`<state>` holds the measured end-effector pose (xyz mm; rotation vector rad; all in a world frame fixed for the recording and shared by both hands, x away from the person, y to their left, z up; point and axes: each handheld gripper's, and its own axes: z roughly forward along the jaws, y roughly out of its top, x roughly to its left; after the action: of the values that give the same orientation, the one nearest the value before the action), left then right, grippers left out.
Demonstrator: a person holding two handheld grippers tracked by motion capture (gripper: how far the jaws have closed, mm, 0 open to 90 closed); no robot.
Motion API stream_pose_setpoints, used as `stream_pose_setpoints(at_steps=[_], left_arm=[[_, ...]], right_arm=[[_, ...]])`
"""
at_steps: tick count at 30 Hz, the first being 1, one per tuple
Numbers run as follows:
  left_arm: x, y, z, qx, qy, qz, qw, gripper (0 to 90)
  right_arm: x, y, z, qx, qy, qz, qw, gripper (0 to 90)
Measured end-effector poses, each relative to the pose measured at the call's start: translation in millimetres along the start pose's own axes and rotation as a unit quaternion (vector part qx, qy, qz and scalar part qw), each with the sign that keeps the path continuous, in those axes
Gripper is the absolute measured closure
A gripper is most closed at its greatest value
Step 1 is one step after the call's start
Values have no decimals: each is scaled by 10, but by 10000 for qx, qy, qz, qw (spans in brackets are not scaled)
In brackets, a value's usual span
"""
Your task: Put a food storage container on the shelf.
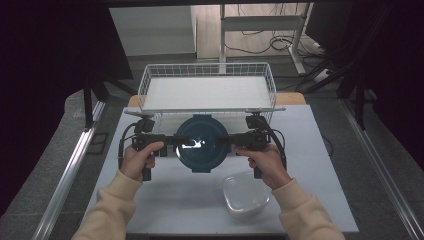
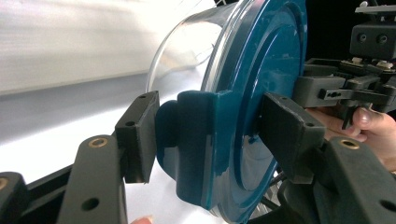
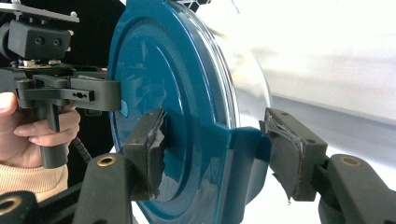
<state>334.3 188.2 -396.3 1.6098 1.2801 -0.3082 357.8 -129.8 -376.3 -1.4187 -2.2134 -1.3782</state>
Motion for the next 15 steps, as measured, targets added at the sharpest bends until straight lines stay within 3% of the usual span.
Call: stream_pose_setpoints(at_steps=[15], left_arm=[[-214,313,-45,-29,90,179,9998,397]], right_arm=[[47,270,-165,-151,67,-87,9998,410]])
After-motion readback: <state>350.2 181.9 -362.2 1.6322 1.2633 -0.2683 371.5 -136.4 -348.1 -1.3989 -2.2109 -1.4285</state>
